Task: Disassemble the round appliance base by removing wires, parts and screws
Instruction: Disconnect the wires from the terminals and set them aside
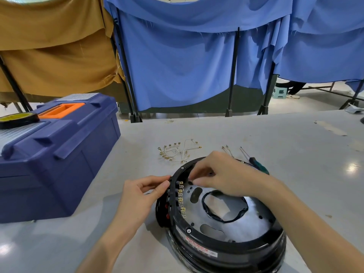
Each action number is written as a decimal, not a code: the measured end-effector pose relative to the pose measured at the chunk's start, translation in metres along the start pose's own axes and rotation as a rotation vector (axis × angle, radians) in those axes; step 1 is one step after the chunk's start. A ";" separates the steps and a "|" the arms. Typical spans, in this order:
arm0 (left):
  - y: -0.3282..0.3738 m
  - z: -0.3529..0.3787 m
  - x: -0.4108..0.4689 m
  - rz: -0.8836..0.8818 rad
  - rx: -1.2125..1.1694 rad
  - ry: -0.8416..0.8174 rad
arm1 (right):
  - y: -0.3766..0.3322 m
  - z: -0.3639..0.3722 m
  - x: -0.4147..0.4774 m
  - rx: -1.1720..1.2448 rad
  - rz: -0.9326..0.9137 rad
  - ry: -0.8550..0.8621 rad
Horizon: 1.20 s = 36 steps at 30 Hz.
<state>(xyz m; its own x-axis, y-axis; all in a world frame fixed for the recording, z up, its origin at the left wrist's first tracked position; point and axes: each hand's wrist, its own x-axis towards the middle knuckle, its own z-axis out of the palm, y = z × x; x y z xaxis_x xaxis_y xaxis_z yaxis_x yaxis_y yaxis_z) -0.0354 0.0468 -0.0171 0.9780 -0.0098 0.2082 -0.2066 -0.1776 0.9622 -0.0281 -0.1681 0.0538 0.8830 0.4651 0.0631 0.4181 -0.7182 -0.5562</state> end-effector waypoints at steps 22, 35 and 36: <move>0.001 0.002 -0.002 0.089 0.035 -0.021 | -0.006 0.022 0.002 0.040 -0.020 -0.063; -0.002 0.007 -0.002 0.102 0.090 0.035 | -0.004 0.021 0.001 0.182 -0.035 -0.085; -0.001 0.007 -0.002 0.102 0.093 0.037 | -0.004 0.021 0.001 0.187 -0.035 -0.089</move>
<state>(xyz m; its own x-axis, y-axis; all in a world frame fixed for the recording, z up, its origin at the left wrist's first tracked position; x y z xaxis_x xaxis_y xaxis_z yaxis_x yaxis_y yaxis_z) -0.0370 0.0400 -0.0202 0.9500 0.0030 0.3123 -0.3002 -0.2675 0.9156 -0.0333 -0.1539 0.0391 0.8427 0.5382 0.0162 0.3939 -0.5958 -0.6999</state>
